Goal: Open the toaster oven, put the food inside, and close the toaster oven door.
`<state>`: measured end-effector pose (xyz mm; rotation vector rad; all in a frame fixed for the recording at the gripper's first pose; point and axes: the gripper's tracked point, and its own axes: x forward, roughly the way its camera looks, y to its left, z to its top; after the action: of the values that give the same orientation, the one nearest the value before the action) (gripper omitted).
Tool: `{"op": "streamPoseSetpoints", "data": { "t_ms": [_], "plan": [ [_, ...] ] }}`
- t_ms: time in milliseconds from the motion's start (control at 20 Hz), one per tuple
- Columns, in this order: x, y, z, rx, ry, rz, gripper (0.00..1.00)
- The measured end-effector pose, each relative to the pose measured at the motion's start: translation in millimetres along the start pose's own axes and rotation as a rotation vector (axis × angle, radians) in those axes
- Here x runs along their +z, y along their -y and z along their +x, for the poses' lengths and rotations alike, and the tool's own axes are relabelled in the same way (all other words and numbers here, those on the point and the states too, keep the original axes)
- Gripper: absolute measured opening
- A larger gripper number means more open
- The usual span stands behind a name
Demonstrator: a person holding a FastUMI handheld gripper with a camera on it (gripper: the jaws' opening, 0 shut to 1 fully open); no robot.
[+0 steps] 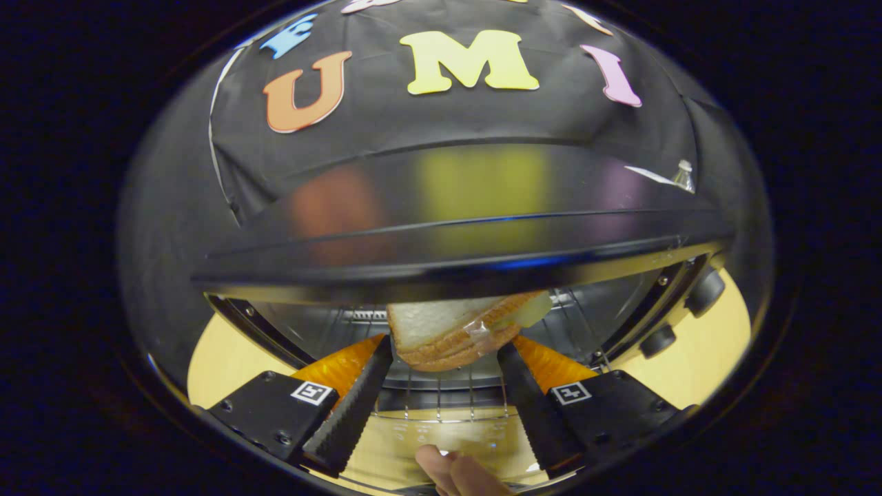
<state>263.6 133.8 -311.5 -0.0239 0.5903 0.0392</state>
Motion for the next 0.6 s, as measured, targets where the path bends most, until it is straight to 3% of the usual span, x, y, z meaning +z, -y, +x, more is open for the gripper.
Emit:
{"op": "streamPoseSetpoints", "data": {
  "t_ms": [250, 400, 600],
  "plan": [
    [-15, -2, -19, 0.019, -0.056, 0.041, 0.99],
    [-18, -13, -39, 0.068, -0.042, 0.090, 0.99],
    [-28, -12, -71, 0.064, 0.003, 0.063, 0.99]
  ]
}}
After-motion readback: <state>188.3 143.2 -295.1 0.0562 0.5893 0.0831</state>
